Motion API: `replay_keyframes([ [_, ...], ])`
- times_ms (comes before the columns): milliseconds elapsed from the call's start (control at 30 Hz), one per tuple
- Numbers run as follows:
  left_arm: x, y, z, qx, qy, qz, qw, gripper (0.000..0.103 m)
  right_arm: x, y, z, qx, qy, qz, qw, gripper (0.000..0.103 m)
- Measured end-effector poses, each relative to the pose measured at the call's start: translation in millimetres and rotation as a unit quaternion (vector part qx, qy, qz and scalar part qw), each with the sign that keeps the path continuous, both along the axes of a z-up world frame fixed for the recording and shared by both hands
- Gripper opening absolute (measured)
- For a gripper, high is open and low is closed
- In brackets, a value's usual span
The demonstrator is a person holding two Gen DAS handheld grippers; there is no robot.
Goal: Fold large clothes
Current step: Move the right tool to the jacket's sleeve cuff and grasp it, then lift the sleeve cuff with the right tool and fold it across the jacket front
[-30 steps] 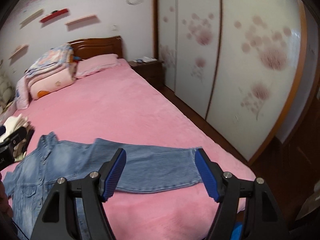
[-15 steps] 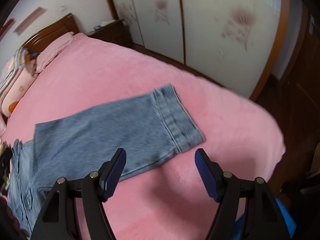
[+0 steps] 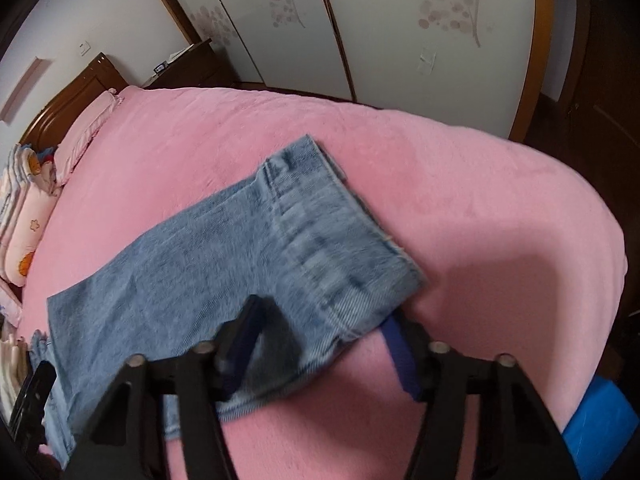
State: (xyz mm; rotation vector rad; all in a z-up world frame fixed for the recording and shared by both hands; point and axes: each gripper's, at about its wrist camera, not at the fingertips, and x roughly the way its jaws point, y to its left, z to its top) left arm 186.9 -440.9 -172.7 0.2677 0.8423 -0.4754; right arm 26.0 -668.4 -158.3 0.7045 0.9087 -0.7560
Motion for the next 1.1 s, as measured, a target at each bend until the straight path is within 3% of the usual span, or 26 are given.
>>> replay_keyframes([
  [67,-0.1,0.1,0.9,-0.001,0.003,0.000,1.0000,0.103,0.6,-1.0,2.6,0.000,-0.013,0.003,1.000,0.023],
  [167,-0.7,5.3,7.3,-0.003,0.008,-0.001,1.0000,0.103,-0.9,5.0,14.8,-0.011,-0.035,0.005,0.999,0.019],
  [533,5.8,53.1,53.8,-0.041,0.028,0.025,0.9985,0.103,16.9,81.8,116.4,-0.119,-0.107,0.079,0.984,0.018],
  [767,-1.0,85.7,80.2,-0.044,0.018,0.030,0.9984,0.103,27.0,119.1,155.3,-0.138,-0.134,0.124,0.973,0.018],
  [967,-8.3,145.7,103.7,-0.061,0.002,0.047,0.9970,0.103,55.0,190.1,187.1,-0.146,-0.172,0.212,0.951,0.018],
  [1100,-3.5,207.6,105.5,-0.074,0.003,0.084,0.9937,0.103,92.3,257.2,183.1,-0.147,-0.172,0.290,0.930,0.018],
])
